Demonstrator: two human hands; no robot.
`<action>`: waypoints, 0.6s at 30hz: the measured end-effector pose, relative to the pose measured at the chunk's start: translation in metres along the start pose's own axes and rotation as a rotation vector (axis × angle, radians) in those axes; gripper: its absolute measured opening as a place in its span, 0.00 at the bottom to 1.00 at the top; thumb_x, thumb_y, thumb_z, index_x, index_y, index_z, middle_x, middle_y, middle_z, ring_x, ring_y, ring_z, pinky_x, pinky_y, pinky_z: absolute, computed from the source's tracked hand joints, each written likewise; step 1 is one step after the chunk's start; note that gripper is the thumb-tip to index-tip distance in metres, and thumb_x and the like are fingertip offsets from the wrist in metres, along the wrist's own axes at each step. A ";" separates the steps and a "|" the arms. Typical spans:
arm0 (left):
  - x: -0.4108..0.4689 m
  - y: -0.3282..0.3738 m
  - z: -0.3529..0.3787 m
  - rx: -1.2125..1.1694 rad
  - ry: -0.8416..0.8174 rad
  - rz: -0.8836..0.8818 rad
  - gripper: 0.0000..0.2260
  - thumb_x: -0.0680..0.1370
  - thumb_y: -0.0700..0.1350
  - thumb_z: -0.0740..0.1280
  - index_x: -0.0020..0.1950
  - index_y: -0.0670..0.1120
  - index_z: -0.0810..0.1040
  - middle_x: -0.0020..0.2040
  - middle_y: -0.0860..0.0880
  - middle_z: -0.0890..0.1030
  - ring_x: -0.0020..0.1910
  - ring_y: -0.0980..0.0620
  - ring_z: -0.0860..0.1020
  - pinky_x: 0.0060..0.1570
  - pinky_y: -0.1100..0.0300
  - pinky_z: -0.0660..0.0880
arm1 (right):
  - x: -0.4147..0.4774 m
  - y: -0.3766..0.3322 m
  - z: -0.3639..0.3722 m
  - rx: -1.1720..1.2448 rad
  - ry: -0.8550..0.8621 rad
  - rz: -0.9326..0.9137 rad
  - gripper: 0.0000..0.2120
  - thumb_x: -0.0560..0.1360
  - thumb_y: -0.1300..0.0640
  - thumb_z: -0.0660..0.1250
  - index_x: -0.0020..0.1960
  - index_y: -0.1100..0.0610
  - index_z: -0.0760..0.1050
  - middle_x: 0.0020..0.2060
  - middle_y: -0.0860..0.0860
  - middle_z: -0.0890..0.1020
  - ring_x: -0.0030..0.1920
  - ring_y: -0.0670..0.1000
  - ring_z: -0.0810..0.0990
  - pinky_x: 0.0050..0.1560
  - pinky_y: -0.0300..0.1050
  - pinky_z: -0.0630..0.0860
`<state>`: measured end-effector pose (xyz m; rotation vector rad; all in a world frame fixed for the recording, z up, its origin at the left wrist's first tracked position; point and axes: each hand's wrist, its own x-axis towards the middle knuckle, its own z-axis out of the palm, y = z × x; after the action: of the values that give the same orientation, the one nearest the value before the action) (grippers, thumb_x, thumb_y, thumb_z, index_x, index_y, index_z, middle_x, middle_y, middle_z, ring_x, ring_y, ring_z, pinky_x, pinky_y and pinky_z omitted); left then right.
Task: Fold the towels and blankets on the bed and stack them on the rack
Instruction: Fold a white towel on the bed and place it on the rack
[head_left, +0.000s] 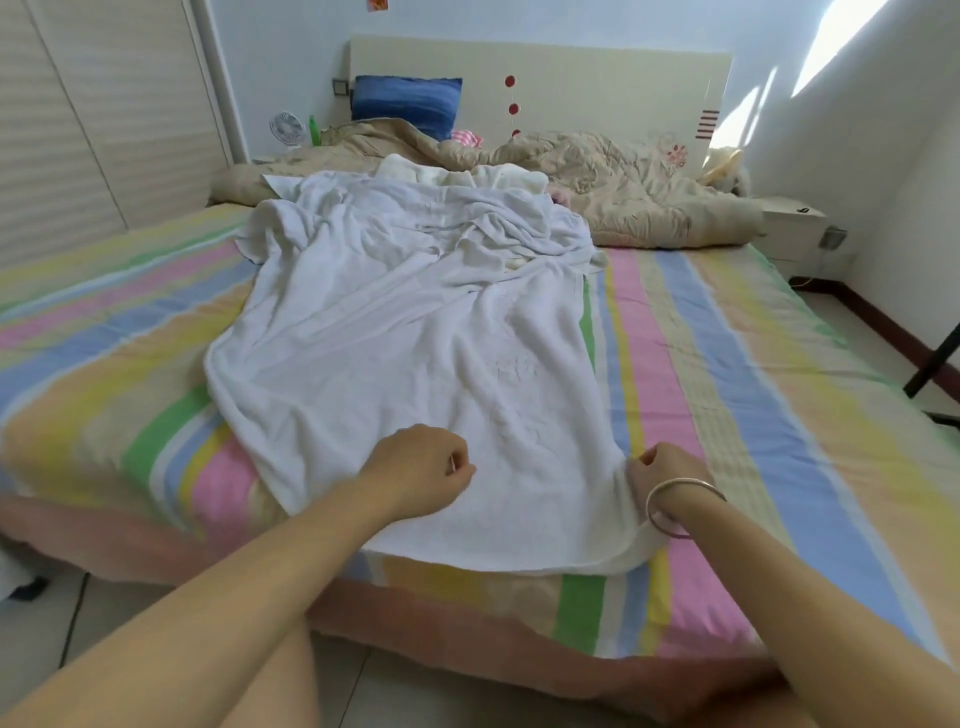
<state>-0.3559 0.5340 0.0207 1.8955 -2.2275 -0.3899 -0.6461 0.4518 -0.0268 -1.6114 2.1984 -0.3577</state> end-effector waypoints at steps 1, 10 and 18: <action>0.006 0.016 0.004 -0.039 -0.020 0.038 0.10 0.80 0.54 0.61 0.44 0.51 0.78 0.41 0.56 0.82 0.40 0.55 0.80 0.47 0.54 0.78 | 0.003 -0.002 0.004 -0.008 -0.007 -0.002 0.14 0.76 0.46 0.63 0.49 0.56 0.79 0.47 0.56 0.82 0.44 0.58 0.77 0.43 0.44 0.70; 0.033 0.096 0.063 -0.207 -0.215 0.273 0.13 0.74 0.62 0.68 0.50 0.54 0.77 0.44 0.58 0.81 0.46 0.57 0.78 0.50 0.55 0.76 | -0.004 0.053 -0.008 0.173 0.229 0.013 0.13 0.77 0.47 0.62 0.39 0.54 0.75 0.39 0.54 0.80 0.45 0.59 0.78 0.43 0.47 0.71; 0.030 0.170 0.090 -0.201 -0.335 0.508 0.17 0.73 0.62 0.70 0.52 0.51 0.78 0.42 0.57 0.78 0.44 0.54 0.76 0.46 0.57 0.74 | -0.030 0.144 -0.037 0.134 0.348 0.096 0.14 0.78 0.46 0.62 0.39 0.54 0.74 0.38 0.53 0.81 0.42 0.59 0.76 0.41 0.48 0.70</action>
<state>-0.5481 0.5366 -0.0110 1.1738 -2.6463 -0.8480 -0.7781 0.5237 -0.0501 -1.4540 2.4304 -0.7909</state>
